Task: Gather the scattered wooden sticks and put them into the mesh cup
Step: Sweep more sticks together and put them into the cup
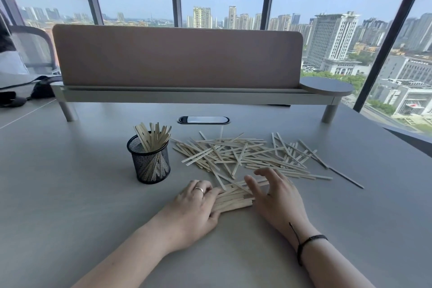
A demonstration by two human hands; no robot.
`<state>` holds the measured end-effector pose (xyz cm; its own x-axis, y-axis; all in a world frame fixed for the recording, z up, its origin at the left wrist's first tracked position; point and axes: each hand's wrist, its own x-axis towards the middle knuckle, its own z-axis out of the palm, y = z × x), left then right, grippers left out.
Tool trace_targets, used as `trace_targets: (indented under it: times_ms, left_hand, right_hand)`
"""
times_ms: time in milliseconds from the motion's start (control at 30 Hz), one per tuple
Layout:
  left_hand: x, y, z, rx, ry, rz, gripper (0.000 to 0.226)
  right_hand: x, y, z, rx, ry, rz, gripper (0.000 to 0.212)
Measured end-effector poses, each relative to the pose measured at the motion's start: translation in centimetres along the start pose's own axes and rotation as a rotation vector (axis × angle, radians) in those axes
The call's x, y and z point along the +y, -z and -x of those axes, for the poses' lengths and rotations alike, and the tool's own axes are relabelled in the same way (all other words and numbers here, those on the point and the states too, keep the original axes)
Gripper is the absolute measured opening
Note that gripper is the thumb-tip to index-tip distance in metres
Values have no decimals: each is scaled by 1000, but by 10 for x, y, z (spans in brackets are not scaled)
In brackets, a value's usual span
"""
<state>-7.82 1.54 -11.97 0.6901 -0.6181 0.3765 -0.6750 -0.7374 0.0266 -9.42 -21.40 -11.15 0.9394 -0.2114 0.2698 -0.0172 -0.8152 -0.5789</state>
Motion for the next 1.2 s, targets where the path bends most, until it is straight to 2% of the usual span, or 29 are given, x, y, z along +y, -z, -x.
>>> trace_targets:
  times_ms: [133,367,600,667,733,800,900,1000,1100,1200]
  left_hand:
    - [1,2,-1,-14,0,-22,45]
    - [-2,1,-2,-1,-6,39,35]
    - [-3,3,-5,-119,112,164,85]
    - [-5,3,-5,-142,133,229,92]
    - [-7,1,-7,-132,138,293,83]
    - [-7,-2,-7,-87,109,316,61]
    - [-3,-6,-7,24,17,186,32]
    - [2,-8,-8,86,-23,54,14]
    - [4,-9,-9,62,1,8,5]
    - [4,-9,-8,26,53,35,15]
  right_hand:
    - [10,0,-4,-60,-79,13,57]
    - [3,-11,0,-128,51,76,46]
    - [-3,-16,3,-156,152,105,49]
    - [-4,-15,3,-169,164,101,49]
    - [-5,-14,4,-180,175,73,47]
    - [-6,-14,5,-193,185,36,47]
    - [-8,-13,4,-193,192,0,57]
    - [-7,-12,3,-190,223,3,62]
    - [-8,-12,3,-195,249,21,62]
    - [-8,-10,3,-218,278,38,61]
